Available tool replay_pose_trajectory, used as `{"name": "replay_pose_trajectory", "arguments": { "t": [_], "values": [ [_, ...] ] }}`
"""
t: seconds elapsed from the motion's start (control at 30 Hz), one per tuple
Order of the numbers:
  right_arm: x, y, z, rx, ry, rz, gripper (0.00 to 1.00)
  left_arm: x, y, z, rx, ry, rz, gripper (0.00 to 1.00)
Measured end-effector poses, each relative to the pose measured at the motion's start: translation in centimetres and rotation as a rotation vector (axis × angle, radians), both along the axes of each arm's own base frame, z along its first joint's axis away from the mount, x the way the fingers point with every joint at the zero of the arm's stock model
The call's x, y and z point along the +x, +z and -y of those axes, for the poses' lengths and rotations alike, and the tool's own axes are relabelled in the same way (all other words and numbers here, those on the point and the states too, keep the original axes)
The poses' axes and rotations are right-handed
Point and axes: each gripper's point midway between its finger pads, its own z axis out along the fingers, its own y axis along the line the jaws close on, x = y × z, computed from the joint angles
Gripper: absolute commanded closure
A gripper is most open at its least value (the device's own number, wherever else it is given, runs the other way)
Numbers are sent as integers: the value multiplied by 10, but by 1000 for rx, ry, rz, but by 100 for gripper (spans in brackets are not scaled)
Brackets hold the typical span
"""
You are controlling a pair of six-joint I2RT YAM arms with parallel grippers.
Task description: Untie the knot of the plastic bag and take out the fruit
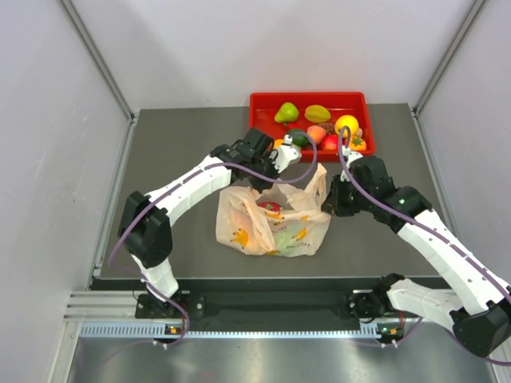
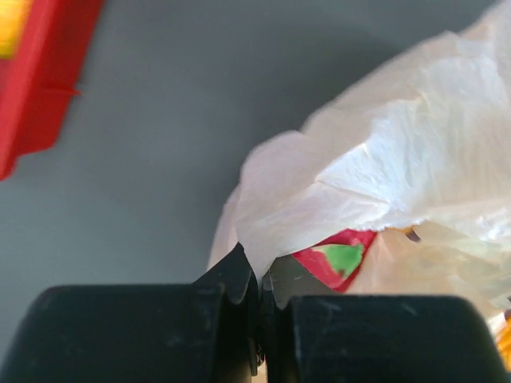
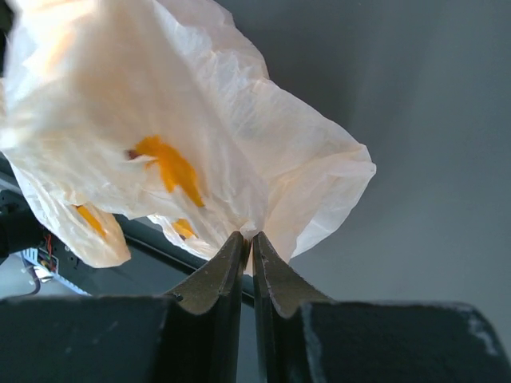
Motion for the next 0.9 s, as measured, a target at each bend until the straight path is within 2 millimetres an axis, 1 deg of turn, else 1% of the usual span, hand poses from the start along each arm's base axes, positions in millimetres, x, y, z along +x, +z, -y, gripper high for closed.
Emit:
{"name": "replay_pose_trajectory", "arguments": {
  "t": [0.07, 0.13, 0.23, 0.33, 0.4, 0.47, 0.53, 0.57, 0.63, 0.67, 0.7, 0.77, 0.8, 0.83, 0.9],
  "values": [
    [0, 0, 0, 0, -1, 2, 90, 7, 7, -3, 7, 26, 32, 100],
    [2, 0, 1, -1, -6, 4, 90, 16, 21, -7, 17, 61, 82, 100],
    [6, -1, 2, -8, -23, 8, 90, 29, 56, -15, 14, 120, 177, 100],
    [14, -6, 5, -24, -52, -2, 88, 34, 96, -24, -9, 165, 265, 100],
    [20, -12, 7, -36, -72, -16, 82, 34, 125, -32, -35, 195, 328, 100],
    [26, -16, 8, -44, -86, -28, 80, 31, 152, -40, -64, 219, 382, 100],
    [33, -16, 7, -42, -97, -34, 71, 29, 176, -46, -94, 238, 427, 100],
    [37, -16, 6, -40, -102, -34, 68, 27, 186, -49, -107, 246, 447, 100],
    [45, -13, 6, -34, -111, -30, 60, 23, 201, -52, -133, 253, 471, 100],
    [50, -11, 5, -31, -116, -27, 57, 21, 205, -53, -142, 253, 476, 100],
    [53, -10, 5, -28, -120, -25, 47, 18, 208, -54, -150, 251, 474, 100],
    [57, -9, 5, -27, -122, -23, 41, 11, 206, -51, -164, 232, 450, 100],
    [58, -9, 6, -27, -122, -23, 36, 7, 201, -48, -171, 223, 429, 100],
    [59, -8, 7, -25, -123, -23, 33, 2, 194, -45, -172, 209, 404, 100],
    [60, -8, 9, -27, -125, -21, 26, -9, 174, -36, -168, 179, 342, 100]
  ]
}}
